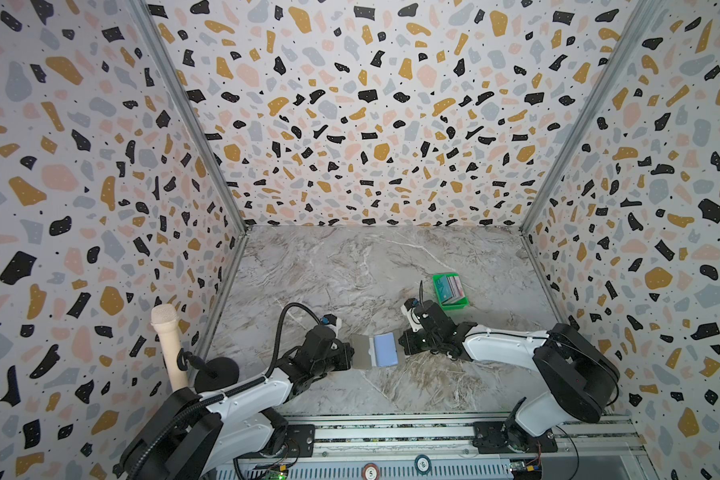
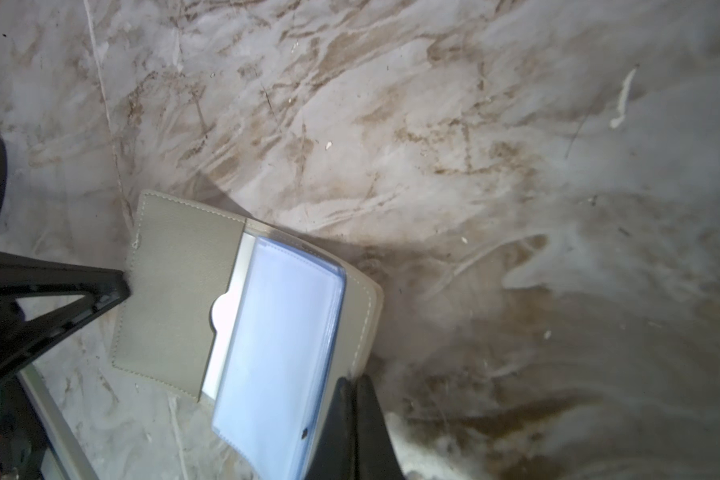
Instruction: Put the credit cards into the card holder
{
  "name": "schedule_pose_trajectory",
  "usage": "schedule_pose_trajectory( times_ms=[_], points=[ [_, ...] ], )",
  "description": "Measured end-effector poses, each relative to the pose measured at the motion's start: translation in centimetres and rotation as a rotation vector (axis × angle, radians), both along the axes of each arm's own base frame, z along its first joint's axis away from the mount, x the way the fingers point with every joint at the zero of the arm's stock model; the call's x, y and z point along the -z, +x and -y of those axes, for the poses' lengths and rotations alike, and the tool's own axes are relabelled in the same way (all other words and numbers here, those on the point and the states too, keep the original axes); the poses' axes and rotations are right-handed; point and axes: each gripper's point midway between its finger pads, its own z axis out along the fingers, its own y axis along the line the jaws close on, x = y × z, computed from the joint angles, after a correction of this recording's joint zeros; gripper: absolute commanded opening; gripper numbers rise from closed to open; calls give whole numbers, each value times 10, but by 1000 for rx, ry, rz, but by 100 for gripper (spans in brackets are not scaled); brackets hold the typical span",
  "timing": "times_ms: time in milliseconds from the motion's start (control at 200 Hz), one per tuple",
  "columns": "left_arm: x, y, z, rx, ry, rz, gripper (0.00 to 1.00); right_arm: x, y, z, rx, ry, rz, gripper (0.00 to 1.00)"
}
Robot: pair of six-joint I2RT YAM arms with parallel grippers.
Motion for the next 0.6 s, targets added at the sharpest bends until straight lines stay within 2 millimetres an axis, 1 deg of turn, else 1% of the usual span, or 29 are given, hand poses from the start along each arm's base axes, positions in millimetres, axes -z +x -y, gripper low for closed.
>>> schedule_pose_trajectory(
  times_ms=[65, 150, 195, 255, 350, 400, 431, 476, 511, 551, 601],
  points=[
    [-10, 4, -2, -7, -35, 16, 10, -1, -2, 0, -6, -7, 5, 0],
    [-27, 13, -11, -37, -69, 51, 19, -1, -5, 1, -14, -26, 16, 0],
    [-38, 19, -14, -50, -84, 70, 24, 1, -8, 2, -17, -41, 15, 0],
    [-59, 26, -13, -45, -100, 112, 29, 3, -10, 4, -19, -59, 13, 0],
    [-97, 35, -5, -12, -128, 185, 32, 4, -11, 5, -20, -72, 15, 0],
    [-114, 38, 0, 3, -151, 220, 31, 4, -11, 4, -21, -74, 16, 0],
    [-120, 38, 3, 12, -163, 236, 30, 4, -11, 5, -21, -77, 17, 0],
    [-122, 36, 10, 29, -179, 242, 26, 4, -11, 5, -21, -79, 18, 0],
    [-118, 31, 18, 52, -185, 230, 21, 4, -11, 5, -20, -81, 18, 0],
    [-108, 25, 29, 85, -188, 205, 14, 4, -11, 6, -18, -83, 19, 0],
    [-90, 15, 42, 122, -179, 156, 7, 3, -12, 7, -19, -86, 19, 0]
  ],
)
